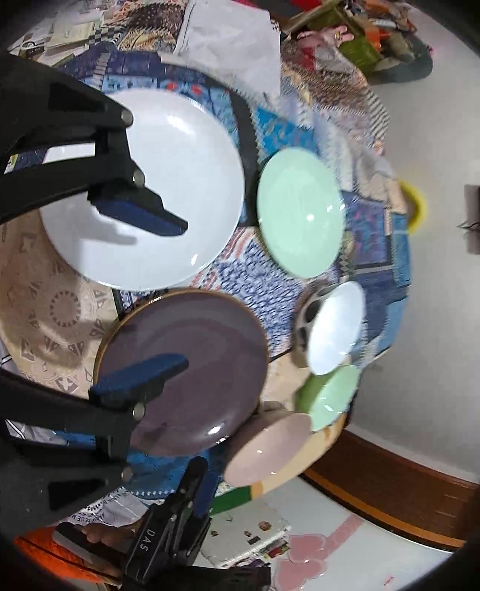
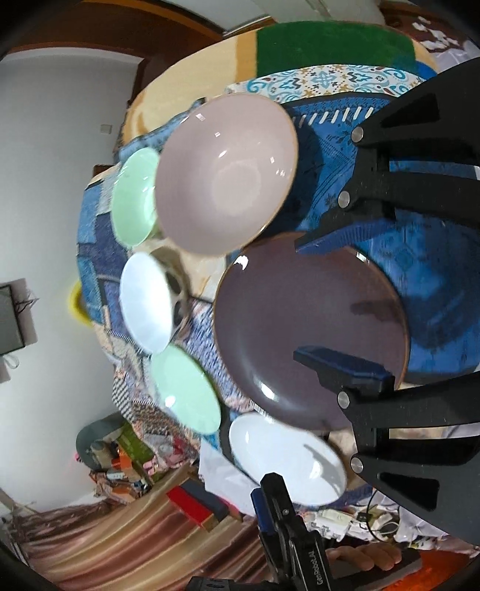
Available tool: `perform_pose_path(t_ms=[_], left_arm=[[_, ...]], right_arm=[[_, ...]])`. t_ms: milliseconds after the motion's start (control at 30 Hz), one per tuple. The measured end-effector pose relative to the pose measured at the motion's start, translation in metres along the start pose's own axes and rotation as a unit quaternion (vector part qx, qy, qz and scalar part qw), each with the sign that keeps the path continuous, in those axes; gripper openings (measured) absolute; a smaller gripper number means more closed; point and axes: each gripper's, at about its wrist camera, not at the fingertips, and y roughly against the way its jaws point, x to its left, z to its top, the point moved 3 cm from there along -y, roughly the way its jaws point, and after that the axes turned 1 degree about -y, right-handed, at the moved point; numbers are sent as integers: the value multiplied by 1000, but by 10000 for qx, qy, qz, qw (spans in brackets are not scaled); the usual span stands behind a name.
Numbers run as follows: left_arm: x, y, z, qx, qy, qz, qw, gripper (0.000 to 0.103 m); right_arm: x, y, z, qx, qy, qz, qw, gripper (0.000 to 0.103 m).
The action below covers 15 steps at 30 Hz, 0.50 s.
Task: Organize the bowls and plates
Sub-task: 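Lower the dark brown plate onto the cloth and open both tools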
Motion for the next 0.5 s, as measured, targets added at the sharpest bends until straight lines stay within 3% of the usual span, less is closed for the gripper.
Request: perform_pose_path(t_ms=[133,300,500], left_arm=[[15,20,-1,-177,149,71,9997,83],[43,34,-11,-266,330,312,9986,86],[85,30,-31,-60,684,594,9959,86]], right_arm=[[18,2,4,-84,161,85,9998,55],[40,-4,9,-86,333,198,9992,63],[71,-24,13,34,553,310,9980,63]])
